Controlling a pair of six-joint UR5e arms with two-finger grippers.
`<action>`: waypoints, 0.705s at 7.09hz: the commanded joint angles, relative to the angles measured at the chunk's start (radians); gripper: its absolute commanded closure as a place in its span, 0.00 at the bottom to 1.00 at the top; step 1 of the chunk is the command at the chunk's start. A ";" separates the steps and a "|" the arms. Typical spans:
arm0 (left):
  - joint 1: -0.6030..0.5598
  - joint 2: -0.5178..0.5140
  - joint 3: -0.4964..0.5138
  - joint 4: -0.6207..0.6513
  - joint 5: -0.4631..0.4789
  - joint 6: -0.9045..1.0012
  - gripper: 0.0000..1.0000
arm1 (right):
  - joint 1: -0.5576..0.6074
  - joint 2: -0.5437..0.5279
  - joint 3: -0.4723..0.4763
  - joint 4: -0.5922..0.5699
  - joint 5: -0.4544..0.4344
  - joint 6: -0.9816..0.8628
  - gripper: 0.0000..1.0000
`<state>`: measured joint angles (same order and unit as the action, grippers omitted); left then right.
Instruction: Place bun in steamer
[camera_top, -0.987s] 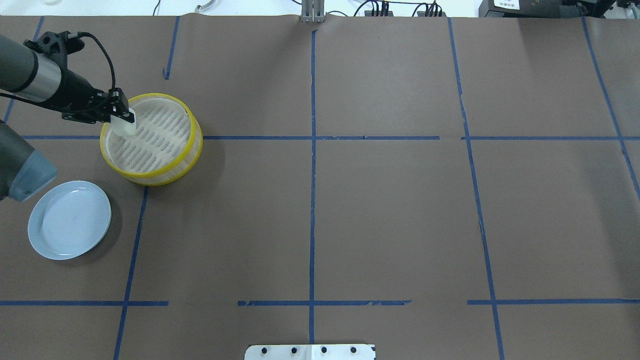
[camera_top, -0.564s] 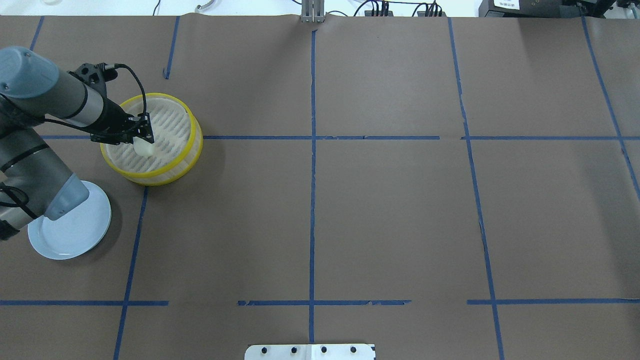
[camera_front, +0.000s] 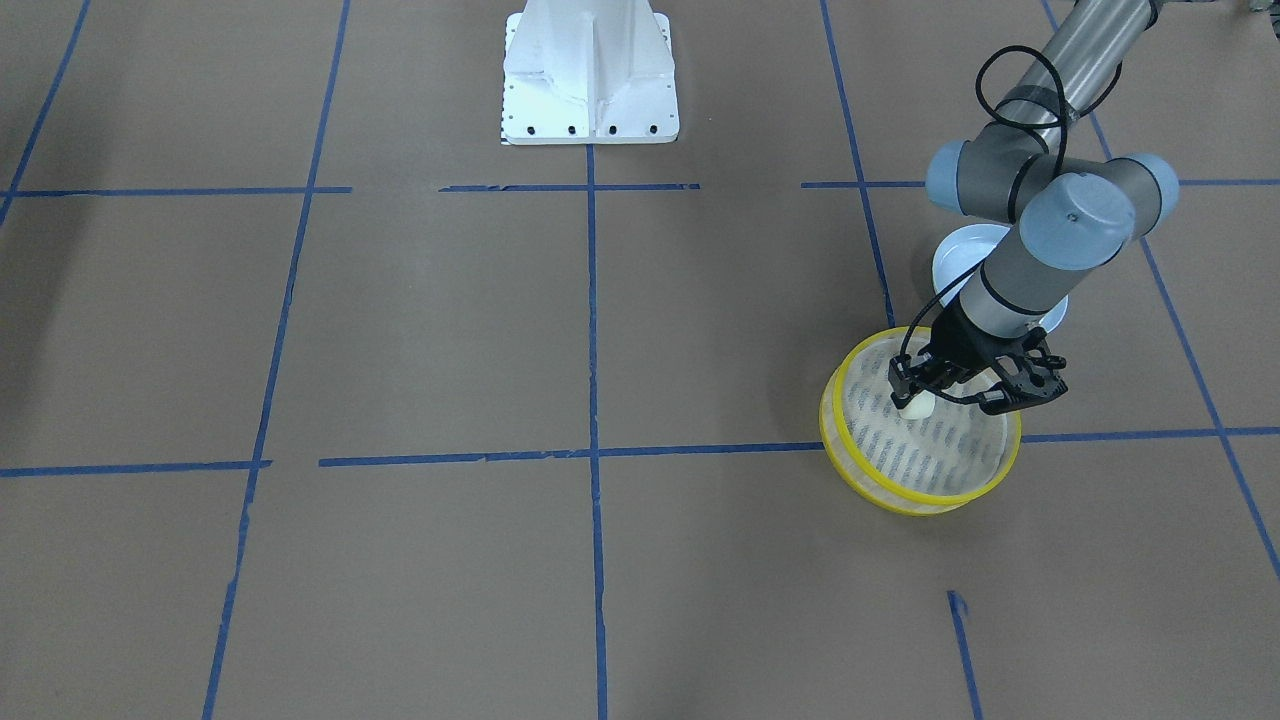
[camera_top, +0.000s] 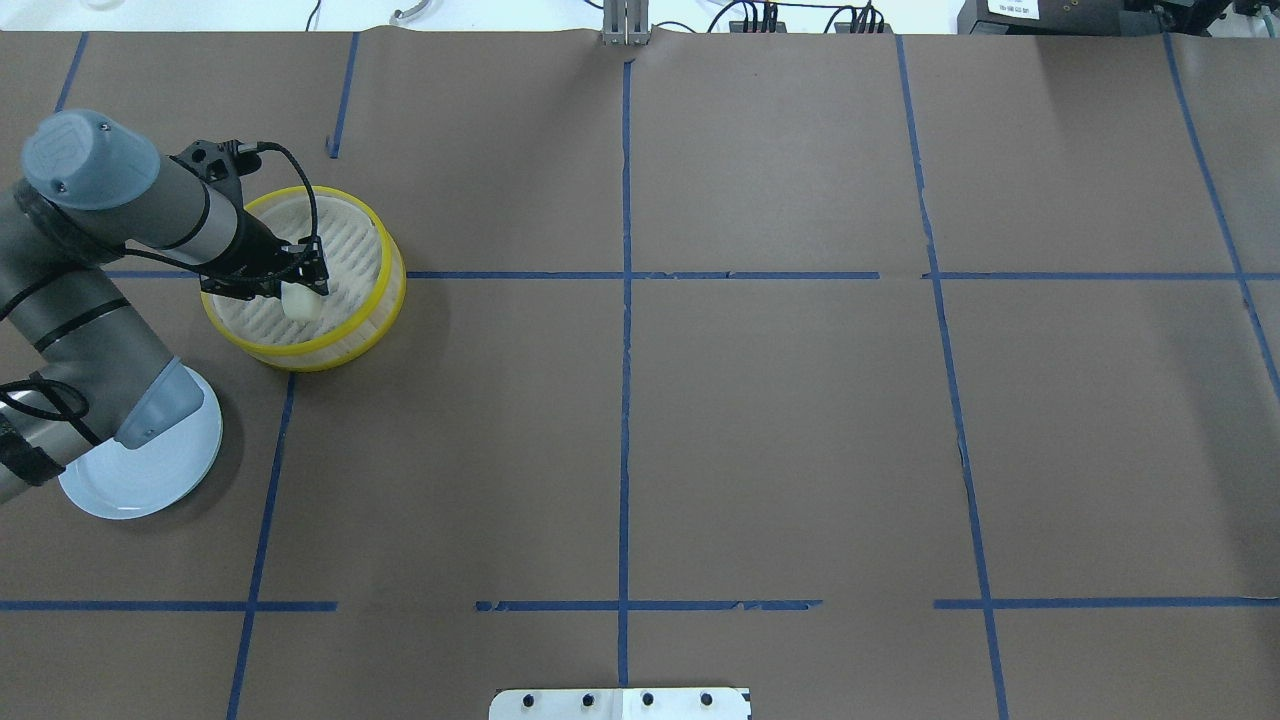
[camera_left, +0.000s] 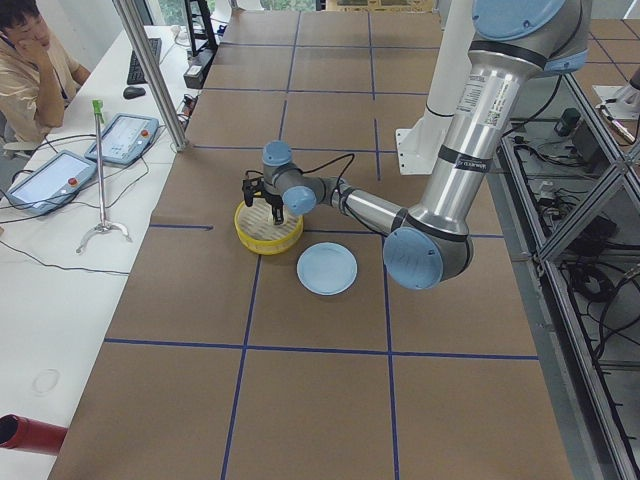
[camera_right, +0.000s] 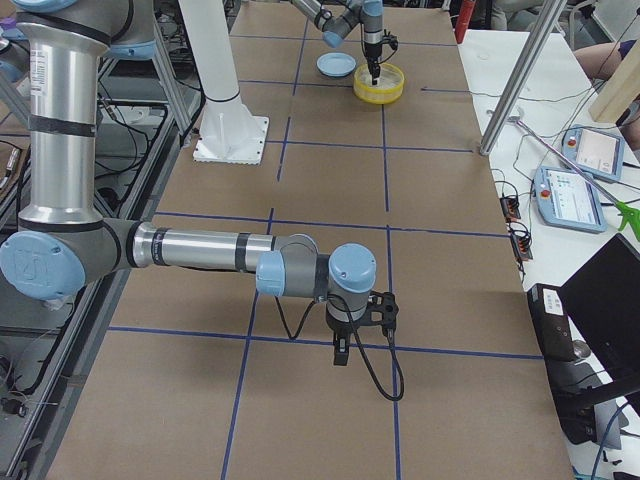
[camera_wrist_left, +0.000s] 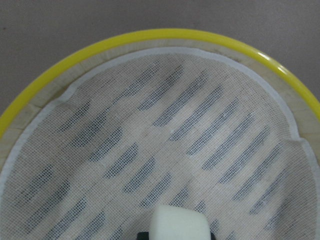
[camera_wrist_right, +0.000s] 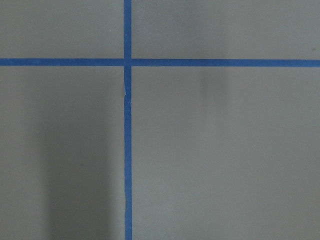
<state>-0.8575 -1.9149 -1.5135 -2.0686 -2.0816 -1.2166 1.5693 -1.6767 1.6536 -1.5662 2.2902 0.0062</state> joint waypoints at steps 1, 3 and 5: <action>-0.027 -0.001 -0.017 0.004 0.000 0.006 0.01 | 0.000 0.000 0.000 0.000 0.000 0.000 0.00; -0.212 0.025 -0.133 0.124 -0.078 0.277 0.01 | 0.000 0.000 0.000 0.000 0.000 0.000 0.00; -0.468 0.074 -0.133 0.330 -0.145 0.809 0.01 | 0.000 0.000 0.000 0.000 0.000 0.000 0.00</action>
<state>-1.1688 -1.8789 -1.6411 -1.8490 -2.1789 -0.7259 1.5693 -1.6767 1.6536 -1.5662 2.2902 0.0062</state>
